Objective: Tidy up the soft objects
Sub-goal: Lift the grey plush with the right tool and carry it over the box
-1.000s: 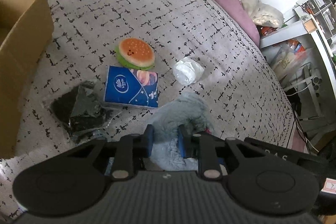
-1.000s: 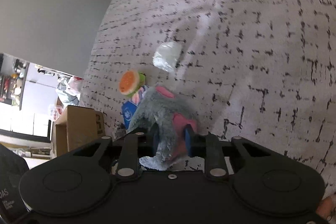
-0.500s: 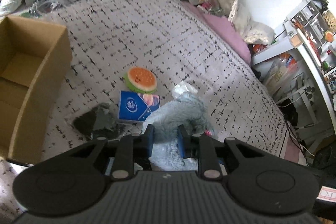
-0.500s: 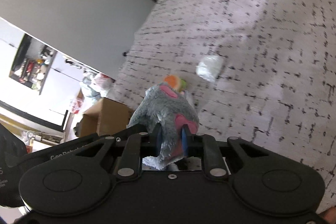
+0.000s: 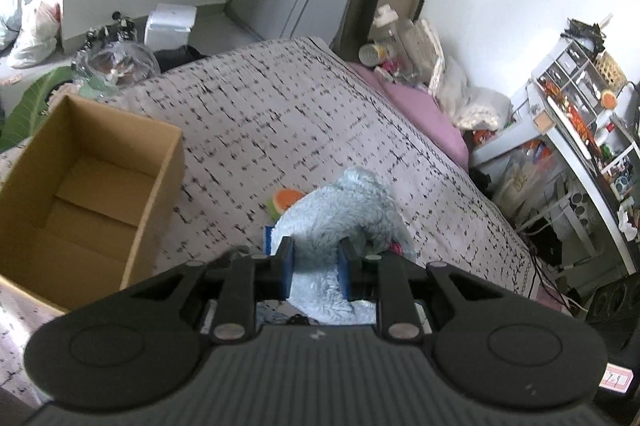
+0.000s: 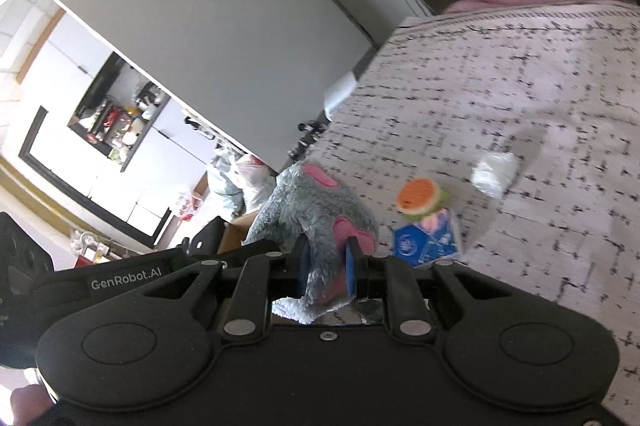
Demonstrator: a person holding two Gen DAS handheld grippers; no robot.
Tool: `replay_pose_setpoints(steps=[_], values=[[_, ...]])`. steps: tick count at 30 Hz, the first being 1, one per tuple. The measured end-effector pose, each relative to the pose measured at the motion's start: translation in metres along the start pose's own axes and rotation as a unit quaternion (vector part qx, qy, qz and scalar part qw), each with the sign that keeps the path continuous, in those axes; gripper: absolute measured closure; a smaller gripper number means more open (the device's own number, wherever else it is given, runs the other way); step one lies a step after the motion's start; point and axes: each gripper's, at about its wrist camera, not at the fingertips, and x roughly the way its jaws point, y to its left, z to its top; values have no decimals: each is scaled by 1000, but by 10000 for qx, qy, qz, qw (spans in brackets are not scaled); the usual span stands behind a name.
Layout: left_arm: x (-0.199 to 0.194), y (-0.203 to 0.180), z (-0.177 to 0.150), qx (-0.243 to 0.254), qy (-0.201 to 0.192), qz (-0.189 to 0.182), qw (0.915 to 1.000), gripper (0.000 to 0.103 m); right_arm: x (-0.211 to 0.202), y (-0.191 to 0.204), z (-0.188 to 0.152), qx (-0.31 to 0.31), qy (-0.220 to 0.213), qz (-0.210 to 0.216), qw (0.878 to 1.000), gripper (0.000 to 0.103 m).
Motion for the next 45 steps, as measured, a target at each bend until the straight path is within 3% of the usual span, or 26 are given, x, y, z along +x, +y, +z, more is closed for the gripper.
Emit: replay_pose_setpoints(steps=[23, 37, 45], values=[[-52, 62, 11, -313, -515, 310, 9977, 83, 34, 66, -24, -623, -446, 592, 9953, 85], [-59, 105, 14, -576, -618, 519, 9951, 85, 71, 83, -36, -599, -174, 893, 9940, 85], [-51, 137, 14, -802, -546, 684, 9929, 87, 99, 92, -50, -669, 175, 826, 9942, 84]])
